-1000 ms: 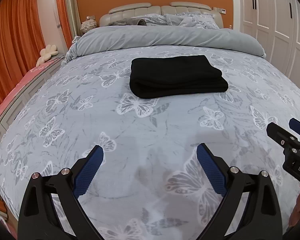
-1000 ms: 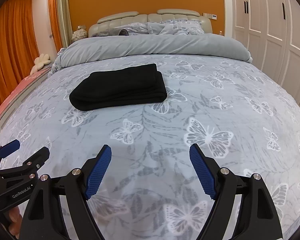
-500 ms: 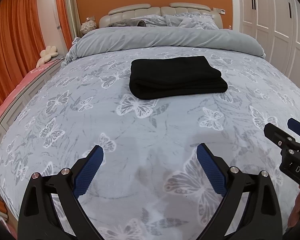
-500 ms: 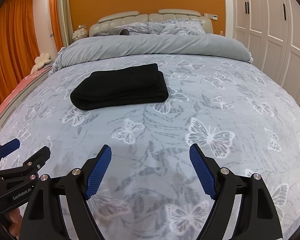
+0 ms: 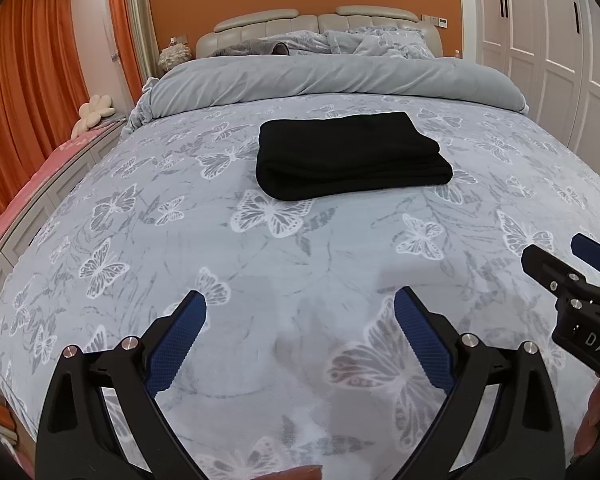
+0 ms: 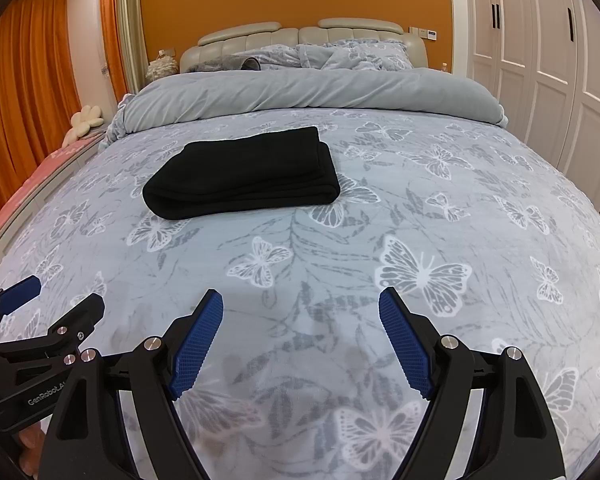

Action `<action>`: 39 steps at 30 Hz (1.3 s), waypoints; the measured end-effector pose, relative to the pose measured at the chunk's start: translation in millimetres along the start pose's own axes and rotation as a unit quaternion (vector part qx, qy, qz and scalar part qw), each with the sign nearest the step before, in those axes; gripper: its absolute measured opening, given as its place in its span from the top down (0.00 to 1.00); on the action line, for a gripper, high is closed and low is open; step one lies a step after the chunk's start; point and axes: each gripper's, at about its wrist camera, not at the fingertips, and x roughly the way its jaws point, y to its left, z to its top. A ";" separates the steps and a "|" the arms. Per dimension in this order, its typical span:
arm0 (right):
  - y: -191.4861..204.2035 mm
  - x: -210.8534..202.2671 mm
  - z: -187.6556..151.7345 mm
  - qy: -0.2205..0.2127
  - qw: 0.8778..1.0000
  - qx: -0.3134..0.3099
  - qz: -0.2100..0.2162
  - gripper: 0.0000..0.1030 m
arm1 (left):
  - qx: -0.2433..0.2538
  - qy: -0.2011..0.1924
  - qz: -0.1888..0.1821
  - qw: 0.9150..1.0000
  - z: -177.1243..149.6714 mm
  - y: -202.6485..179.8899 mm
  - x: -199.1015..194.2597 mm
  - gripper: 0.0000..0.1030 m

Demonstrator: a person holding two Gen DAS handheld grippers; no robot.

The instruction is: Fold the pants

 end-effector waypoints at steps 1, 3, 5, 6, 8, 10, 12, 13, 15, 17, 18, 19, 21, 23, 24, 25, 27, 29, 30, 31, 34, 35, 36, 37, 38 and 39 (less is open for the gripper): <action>0.7 0.1 -0.1 0.000 1.000 -0.001 0.000 0.24 | 0.000 0.000 0.000 1.000 0.1 0.0 0.1 0.10; 1.1 0.4 -0.1 0.000 1.000 -0.001 0.000 0.24 | -0.001 0.001 -0.001 1.000 -0.1 -0.1 0.0 0.10; 0.9 -0.2 -0.3 0.000 1.000 0.000 0.000 0.24 | 0.000 0.001 -0.001 1.000 0.0 -0.4 -0.1 0.10; 1.2 -0.2 -0.4 0.000 1.000 0.000 0.000 0.24 | 0.001 0.000 -0.001 1.000 0.0 -0.5 -0.3 0.10; 2.6 0.3 0.0 0.000 1.000 -0.002 0.000 0.24 | 0.002 0.000 0.000 1.000 0.1 -0.6 -0.3 0.10; 2.1 0.2 -0.1 0.001 1.000 -0.001 0.001 0.24 | 0.002 -0.001 -0.002 1.000 1.2 -0.1 -0.5 0.10; 2.7 0.4 -0.1 0.001 1.000 -0.002 0.000 0.24 | 0.003 -0.001 0.000 1.000 1.1 -0.8 -0.5 0.10; 2.1 0.5 -0.1 0.001 1.000 -0.002 0.001 0.24 | 0.003 0.000 -0.001 1.000 1.1 -0.6 -0.6 0.10; 2.8 0.3 -0.3 0.001 1.000 -0.002 0.000 0.24 | 0.002 0.001 -0.003 1.000 0.6 -0.7 -0.4 0.10; 2.4 0.2 -0.3 0.001 1.000 -0.003 0.000 0.24 | -0.002 0.004 -0.007 1.000 1.2 0.5 0.4 0.10; 3.2 0.2 -0.4 0.001 1.000 -0.003 0.000 0.24 | -0.007 0.005 -0.011 1.000 1.3 1.6 0.8 0.10; 3.4 0.7 0.0 0.001 1.000 -0.003 0.001 0.24 | -0.012 0.006 -0.015 1.000 1.3 2.8 1.3 0.10; 4.2 0.5 -0.2 0.002 1.000 -0.003 0.001 0.24 | -0.016 0.008 -0.019 1.000 1.4 4.5 2.5 0.10; 4.9 1.1 -0.1 0.002 1.000 -0.004 0.001 0.24 | -0.017 0.009 -0.017 1.000 1.3 5.6 3.4 0.10; 4.6 0.9 -0.3 0.002 1.000 -0.004 0.001 0.24 | -0.017 0.008 -0.015 1.000 0.6 6.2 3.2 0.10; 4.8 0.8 -0.3 0.002 1.000 -0.003 0.001 0.24 | -0.016 0.006 -0.014 1.000 0.9 6.4 2.8 0.10; 4.8 0.8 -0.3 0.002 1.000 -0.004 0.001 0.24 | -0.014 0.000 -0.007 1.000 -0.2 7.0 2.0 0.10; 6.6 1.6 -0.3 0.002 1.000 -0.005 0.002 0.24 | -0.011 -0.003 -0.007 1.000 0.0 6.6 1.1 0.10; 7.4 1.6 -0.4 0.002 1.000 -0.005 0.002 0.24 | -0.009 -0.001 -0.007 1.000 0.0 6.4 1.5 0.10; 8.7 1.5 -1.2 0.002 1.000 -0.006 0.002 0.24 | -0.006 0.001 -0.008 1.000 0.0 5.9 2.2 0.10; 9.0 1.4 -1.3 0.002 1.000 -0.005 0.001 0.24 | -0.002 0.012 -0.009 1.000 -0.8 5.2 6.1 0.10; 9.3 1.5 -1.5 0.002 1.000 -0.005 0.001 0.24 | -0.004 0.014 -0.010 1.000 -1.4 6.0 6.6 0.10; 9.5 1.6 -1.5 0.003 1.000 -0.005 0.001 0.24 | -0.005 0.015 -0.012 1.000 -2.1 6.3 6.8 0.10; 9.0 1.6 -1.2 0.002 1.000 -0.005 0.002 0.24 | -0.005 0.016 -0.015 1.000 -2.2 6.6 6.8 0.10; 8.7 1.7 -1.1 0.002 1.000 -0.005 0.002 0.24 | -0.005 0.015 -0.015 1.000 -2.2 6.9 6.7 0.10; 9.8 1.6 -1.2 0.002 1.000 -0.006 0.002 0.24 | -0.005 0.015 -0.014 1.000 -2.9 6.4 6.4 0.10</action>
